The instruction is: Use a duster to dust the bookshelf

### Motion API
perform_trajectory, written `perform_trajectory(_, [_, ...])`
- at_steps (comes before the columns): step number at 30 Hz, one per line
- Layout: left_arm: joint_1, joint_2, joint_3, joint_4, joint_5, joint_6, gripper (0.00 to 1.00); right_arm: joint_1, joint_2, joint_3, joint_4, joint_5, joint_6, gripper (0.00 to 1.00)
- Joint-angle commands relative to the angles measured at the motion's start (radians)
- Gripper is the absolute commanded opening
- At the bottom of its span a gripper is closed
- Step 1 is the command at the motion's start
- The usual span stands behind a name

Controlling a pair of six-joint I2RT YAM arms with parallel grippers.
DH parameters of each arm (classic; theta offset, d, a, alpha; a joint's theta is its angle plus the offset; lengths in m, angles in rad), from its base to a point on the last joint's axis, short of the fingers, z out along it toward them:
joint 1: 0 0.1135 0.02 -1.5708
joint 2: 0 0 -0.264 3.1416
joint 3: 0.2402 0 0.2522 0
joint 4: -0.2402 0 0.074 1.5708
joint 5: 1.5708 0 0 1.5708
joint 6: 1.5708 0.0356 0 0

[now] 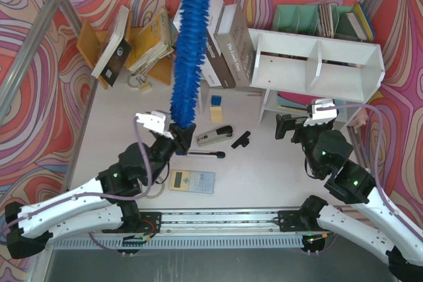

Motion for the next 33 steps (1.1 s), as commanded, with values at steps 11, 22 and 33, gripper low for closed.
perform_trajectory(11, [0.002, -0.090, -0.137, 0.027, -0.157, -0.098, 0.00, -0.004, 0.001, -0.001, 0.009, 0.011, 0.000, 0.99])
perform_trajectory(22, [0.003, -0.065, -0.240, 0.138, -0.172, -0.087, 0.00, -0.004, 0.006, -0.003, 0.010, 0.007, -0.003, 0.99])
perform_trajectory(33, [0.019, -0.132, -0.266, 0.197, -0.217, -0.133, 0.00, -0.005, 0.008, -0.003, 0.010, 0.007, 0.001, 0.99])
